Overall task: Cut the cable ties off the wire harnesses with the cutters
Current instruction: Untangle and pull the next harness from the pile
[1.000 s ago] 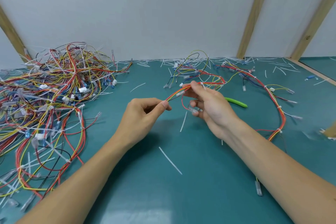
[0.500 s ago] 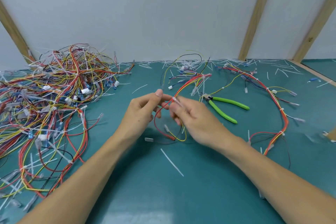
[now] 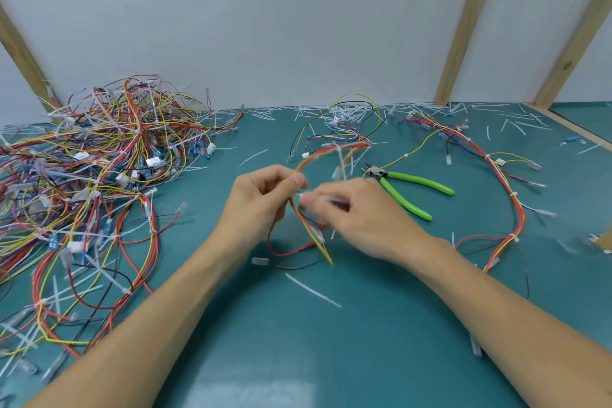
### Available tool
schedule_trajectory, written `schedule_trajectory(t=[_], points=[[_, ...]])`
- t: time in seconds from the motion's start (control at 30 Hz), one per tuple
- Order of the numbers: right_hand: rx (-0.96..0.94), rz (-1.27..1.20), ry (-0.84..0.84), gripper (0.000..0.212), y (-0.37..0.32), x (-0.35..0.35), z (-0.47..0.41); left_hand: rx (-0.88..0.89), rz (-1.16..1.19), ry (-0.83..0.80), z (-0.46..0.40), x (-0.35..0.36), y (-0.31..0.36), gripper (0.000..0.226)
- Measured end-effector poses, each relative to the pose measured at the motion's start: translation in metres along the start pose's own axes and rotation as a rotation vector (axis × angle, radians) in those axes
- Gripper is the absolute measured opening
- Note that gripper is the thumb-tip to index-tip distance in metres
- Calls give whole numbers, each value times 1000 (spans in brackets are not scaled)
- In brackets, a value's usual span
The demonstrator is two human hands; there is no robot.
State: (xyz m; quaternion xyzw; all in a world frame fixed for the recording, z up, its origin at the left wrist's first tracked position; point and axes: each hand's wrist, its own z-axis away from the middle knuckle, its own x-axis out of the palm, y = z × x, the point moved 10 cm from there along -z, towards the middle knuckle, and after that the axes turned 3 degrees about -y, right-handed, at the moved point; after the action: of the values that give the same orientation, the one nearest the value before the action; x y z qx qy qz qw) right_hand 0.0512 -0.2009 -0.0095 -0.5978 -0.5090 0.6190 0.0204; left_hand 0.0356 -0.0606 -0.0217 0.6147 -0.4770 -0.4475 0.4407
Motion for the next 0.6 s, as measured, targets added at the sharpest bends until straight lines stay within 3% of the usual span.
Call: schedule_trajectory(t=[0.07, 0.13, 0.23, 0.33, 0.6], points=[[87, -16, 228, 61, 14, -37, -1, -62, 77, 190, -3, -26, -11, 21], [214, 184, 369, 61, 32, -69, 1, -119, 125, 324, -2, -48, -21, 18], [399, 596, 211, 46, 65, -81, 4, -161, 170, 391, -2, -59, -30, 17], [484, 730, -73, 47, 85, -58, 8, -164, 169, 370, -2, -54, -30, 20], [598, 740, -24, 32, 103, -80, 11, -170, 144, 340, 0, -49, -28, 23]])
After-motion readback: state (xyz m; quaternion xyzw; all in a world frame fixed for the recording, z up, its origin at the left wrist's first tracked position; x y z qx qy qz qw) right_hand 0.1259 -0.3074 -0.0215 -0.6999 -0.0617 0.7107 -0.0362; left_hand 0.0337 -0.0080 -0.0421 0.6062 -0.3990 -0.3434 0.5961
